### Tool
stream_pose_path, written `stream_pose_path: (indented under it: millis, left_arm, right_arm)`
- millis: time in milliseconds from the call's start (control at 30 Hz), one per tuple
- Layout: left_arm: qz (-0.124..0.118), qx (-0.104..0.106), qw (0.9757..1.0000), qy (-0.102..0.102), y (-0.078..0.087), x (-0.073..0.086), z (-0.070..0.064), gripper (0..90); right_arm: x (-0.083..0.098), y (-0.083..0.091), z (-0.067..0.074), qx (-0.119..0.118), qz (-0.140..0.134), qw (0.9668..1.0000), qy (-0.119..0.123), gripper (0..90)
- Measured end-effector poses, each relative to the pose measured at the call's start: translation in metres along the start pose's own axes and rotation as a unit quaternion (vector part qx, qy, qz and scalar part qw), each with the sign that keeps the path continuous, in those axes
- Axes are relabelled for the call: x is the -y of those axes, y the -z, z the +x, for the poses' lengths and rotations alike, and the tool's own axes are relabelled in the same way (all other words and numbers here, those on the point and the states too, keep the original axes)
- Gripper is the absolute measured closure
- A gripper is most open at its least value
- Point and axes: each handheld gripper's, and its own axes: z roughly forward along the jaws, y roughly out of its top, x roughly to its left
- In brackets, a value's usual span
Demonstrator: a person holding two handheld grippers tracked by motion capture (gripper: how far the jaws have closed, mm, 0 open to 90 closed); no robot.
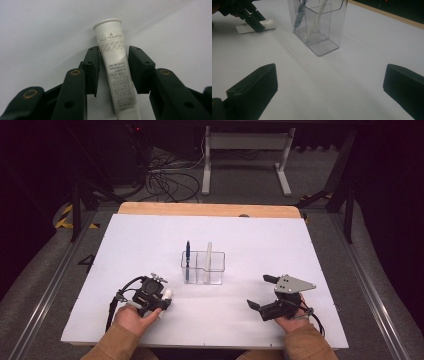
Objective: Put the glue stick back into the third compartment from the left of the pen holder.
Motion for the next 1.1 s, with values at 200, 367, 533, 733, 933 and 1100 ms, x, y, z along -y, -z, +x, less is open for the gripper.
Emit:
stream_pose_path:
  millis: [200,367,533,733,933,1100]
  left_arm:
    - [-0.005,-0.009,0.9999,0.005,0.000,0.001,-0.002,66.8]
    - [-0.006,-0.009,0.9999,-0.004,0.001,0.002,-0.004,67.1]
    - [-0.031,-0.008,0.9993,-0.017,0.016,0.002,-0.005,67.7]
    - [-0.051,-0.009,0.9980,-0.037,0.024,0.003,-0.008,68.1]
    - [-0.071,-0.010,0.9962,-0.048,0.032,0.005,-0.008,68.2]
    - [-0.088,-0.008,0.9948,-0.050,0.039,0.005,-0.009,68.2]
  right_arm:
    - [0.001,-0.001,0.001,0.003,0.005,1.0000,0.006,0.1]
    - [0.001,-0.001,0.001,0.003,0.006,0.9999,0.008,0.1]
    - [0.002,-0.001,0.001,0.007,0.010,0.9999,0.009,0.1]
    - [0.001,-0.002,0.001,0.008,0.011,0.9998,0.011,0.1]
    - [0.001,-0.002,0.001,0.006,0.010,0.9999,0.011,0.1]
    - [0.002,-0.002,0.001,0.006,0.010,0.9999,0.009,0.1]
